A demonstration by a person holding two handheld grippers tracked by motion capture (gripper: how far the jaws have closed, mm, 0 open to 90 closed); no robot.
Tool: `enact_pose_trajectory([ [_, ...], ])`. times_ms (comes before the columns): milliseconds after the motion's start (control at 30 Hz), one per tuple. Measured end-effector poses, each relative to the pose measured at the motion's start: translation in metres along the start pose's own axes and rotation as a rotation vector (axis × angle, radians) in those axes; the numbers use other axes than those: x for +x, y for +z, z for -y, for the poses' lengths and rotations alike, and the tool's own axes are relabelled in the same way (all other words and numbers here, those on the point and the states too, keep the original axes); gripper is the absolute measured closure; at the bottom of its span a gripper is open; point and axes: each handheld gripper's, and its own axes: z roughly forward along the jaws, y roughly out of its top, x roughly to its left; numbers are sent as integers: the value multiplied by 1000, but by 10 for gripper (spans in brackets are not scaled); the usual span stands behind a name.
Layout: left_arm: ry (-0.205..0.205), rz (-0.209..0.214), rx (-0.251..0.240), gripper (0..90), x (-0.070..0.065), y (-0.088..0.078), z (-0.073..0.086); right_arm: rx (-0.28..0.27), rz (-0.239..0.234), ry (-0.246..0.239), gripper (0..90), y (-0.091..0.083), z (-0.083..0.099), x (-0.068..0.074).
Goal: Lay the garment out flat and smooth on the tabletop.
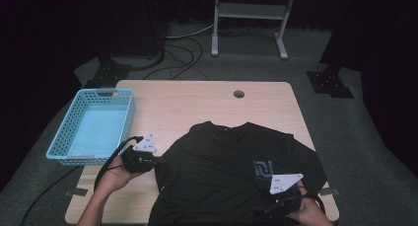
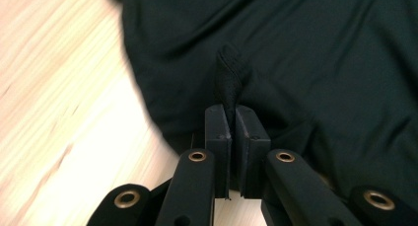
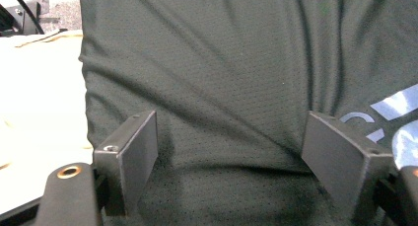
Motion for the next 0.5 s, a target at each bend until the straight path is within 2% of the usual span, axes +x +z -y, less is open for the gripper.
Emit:
enact_pose_trajectory([
  [167,51,68,-42,859,-13,19,-31,3,4,-5,212,0,0,1],
  [267,92,109,-48,859,-24,37,-47,3,7,-5,210,0,0,1],
  [333,108,129,-35,859,-30,49,-53,-1,8,-5,209,1,0,2],
  [500,90,182,-15,859,-39,79,-49,-1,9,-5,208,0,1,2],
])
